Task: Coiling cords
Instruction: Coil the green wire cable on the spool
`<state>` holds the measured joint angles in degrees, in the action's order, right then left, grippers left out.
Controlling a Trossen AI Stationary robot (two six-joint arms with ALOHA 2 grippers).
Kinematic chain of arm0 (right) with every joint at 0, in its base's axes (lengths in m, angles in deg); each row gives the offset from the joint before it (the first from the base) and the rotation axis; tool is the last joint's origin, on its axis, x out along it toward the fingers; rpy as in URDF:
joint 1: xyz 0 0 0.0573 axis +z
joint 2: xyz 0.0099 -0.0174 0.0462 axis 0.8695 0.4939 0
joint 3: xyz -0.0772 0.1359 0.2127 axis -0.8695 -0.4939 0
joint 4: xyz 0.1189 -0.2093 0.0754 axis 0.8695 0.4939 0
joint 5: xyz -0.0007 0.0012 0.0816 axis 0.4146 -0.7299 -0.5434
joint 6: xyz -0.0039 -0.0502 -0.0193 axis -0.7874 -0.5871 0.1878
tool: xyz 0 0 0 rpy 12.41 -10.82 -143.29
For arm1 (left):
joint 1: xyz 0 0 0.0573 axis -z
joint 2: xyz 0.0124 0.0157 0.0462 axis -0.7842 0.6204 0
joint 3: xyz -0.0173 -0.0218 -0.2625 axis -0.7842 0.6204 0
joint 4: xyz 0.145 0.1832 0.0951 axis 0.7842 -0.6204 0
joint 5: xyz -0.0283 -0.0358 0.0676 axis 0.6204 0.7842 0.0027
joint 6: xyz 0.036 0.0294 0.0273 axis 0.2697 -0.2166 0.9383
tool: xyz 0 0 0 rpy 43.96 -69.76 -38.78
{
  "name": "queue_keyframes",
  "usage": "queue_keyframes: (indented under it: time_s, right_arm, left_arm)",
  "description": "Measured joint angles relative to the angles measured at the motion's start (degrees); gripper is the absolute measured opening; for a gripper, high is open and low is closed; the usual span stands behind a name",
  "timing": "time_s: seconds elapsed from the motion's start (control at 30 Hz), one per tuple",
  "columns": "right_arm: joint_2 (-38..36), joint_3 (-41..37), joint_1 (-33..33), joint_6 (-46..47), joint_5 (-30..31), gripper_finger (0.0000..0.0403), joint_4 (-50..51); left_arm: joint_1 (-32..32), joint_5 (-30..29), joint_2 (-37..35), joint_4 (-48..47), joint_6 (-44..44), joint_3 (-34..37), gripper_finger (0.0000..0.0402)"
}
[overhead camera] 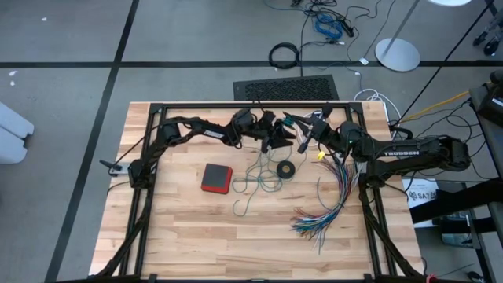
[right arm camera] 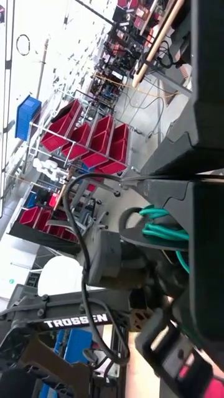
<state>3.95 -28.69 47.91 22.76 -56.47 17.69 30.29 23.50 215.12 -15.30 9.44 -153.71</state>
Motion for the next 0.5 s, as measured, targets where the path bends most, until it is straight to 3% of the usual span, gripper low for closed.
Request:
queue_keyframes:
  time_s: [0.5]
  right_arm:
    - [0.0, 0.0, 0.0, 0.8, -1.5, 0.0000, 0.0]
  left_arm:
    - [4.5, -10.9, 0.0, 0.4, 19.5, -0.1, 0.0230]
